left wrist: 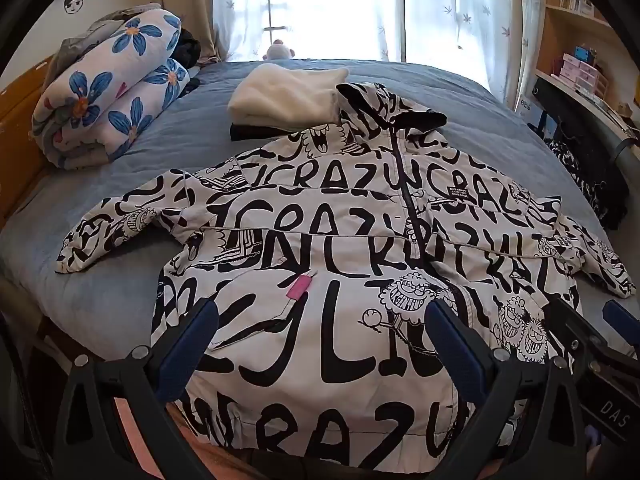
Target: Fold large clothes
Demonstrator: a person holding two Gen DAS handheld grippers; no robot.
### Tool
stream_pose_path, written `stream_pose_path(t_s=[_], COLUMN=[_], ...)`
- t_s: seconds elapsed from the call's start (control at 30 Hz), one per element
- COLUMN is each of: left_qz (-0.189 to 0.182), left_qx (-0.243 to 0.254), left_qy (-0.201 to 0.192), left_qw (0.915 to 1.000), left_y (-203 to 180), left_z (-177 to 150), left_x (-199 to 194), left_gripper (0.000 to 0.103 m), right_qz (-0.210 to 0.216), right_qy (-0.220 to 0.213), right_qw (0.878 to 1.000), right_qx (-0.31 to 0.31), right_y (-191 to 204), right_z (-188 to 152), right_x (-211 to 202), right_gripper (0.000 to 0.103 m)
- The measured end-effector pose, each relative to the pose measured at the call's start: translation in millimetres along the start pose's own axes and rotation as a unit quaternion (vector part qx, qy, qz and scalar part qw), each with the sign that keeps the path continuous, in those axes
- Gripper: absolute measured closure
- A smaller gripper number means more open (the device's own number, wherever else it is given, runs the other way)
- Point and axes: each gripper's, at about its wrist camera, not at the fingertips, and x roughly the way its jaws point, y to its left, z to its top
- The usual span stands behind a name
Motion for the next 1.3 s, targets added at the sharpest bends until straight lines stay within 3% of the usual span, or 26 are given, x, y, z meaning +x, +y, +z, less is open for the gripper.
stream_pose_path(t_s=[1.3], left_qz=[-0.001], left_qx=[0.011], left_qy=[0.008], left_qw=[0.9999], left_y=[-9], left_z=[-6], left_x=[8], left_gripper=[0.001], right_qz=[0.014], right_qy=[0.036], right_qw=[0.999], right_qx=[0.018], right_y=[-6], right_z=[-9], right_x=[26], right_gripper=[0.000])
